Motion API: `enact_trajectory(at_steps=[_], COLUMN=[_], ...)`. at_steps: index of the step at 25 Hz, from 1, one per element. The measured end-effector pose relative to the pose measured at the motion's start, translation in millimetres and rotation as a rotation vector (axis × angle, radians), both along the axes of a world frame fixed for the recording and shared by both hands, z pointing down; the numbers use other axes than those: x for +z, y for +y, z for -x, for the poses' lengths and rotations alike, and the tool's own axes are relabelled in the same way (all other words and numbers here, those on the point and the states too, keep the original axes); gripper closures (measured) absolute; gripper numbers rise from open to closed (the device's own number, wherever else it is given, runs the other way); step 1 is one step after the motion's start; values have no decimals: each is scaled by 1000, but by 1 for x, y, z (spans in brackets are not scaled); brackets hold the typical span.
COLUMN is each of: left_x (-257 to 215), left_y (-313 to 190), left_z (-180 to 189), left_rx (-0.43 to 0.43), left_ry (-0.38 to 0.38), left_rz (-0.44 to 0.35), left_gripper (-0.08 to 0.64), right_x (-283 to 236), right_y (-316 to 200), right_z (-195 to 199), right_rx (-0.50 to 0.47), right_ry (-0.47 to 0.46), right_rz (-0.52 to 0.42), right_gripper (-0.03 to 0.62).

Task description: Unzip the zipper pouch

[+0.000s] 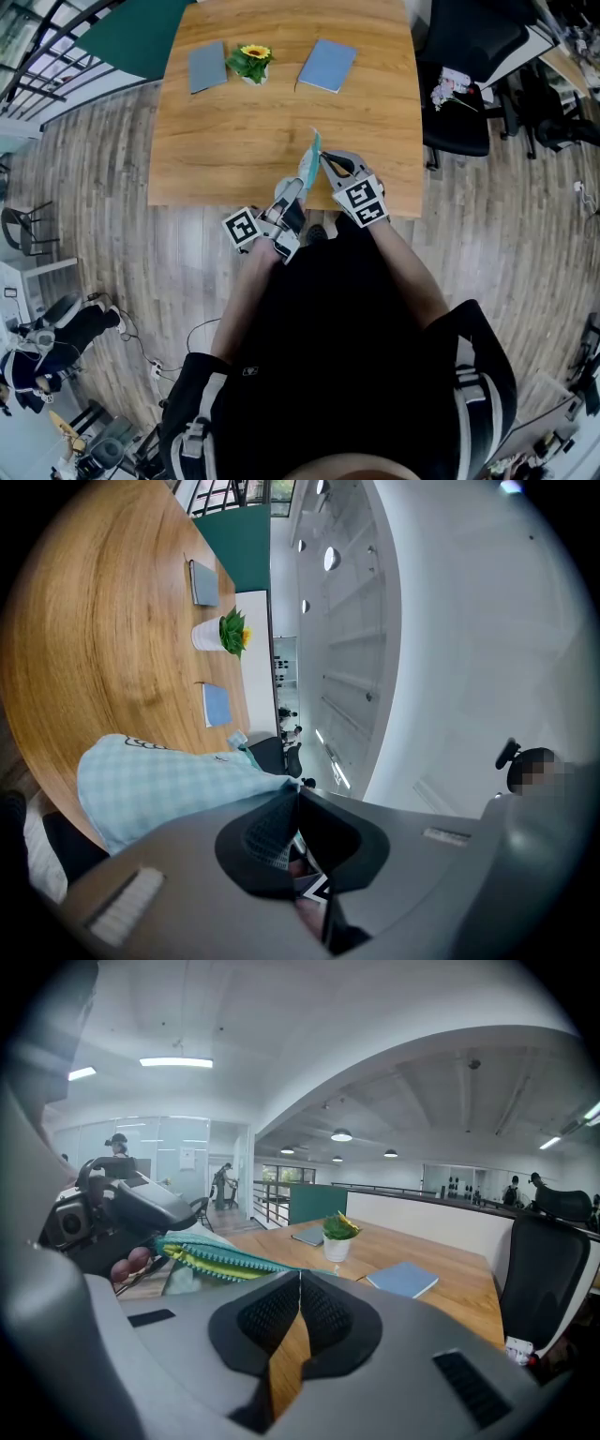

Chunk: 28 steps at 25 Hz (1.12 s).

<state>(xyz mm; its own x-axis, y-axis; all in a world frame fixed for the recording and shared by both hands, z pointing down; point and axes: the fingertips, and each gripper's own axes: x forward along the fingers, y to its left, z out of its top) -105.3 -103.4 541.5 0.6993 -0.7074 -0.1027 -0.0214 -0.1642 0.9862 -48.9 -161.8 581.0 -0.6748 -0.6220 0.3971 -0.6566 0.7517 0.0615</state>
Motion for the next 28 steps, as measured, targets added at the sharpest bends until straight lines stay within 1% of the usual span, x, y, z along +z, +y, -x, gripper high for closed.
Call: enact_trajectory(at_steps=[8, 11, 19, 28], left_x=[-1, 0, -3, -1], left_y=[2, 2, 3, 6], left_z=[3, 2, -1, -2], left_rx=[3, 5, 16, 29], left_ry=[-6, -4, 0, -4], left_rz=[1, 4, 0, 2], left_gripper=[561, 561, 561, 561], right_x=[2, 1, 3, 7], right_y=[-3, -7, -8, -16], right_z=[1, 0, -3, -11], right_rx=[11, 15, 30, 52], right_ry=[-7, -17, -2, 5], right_rz=[1, -11, 5, 2], right_gripper=[584, 584, 586, 584])
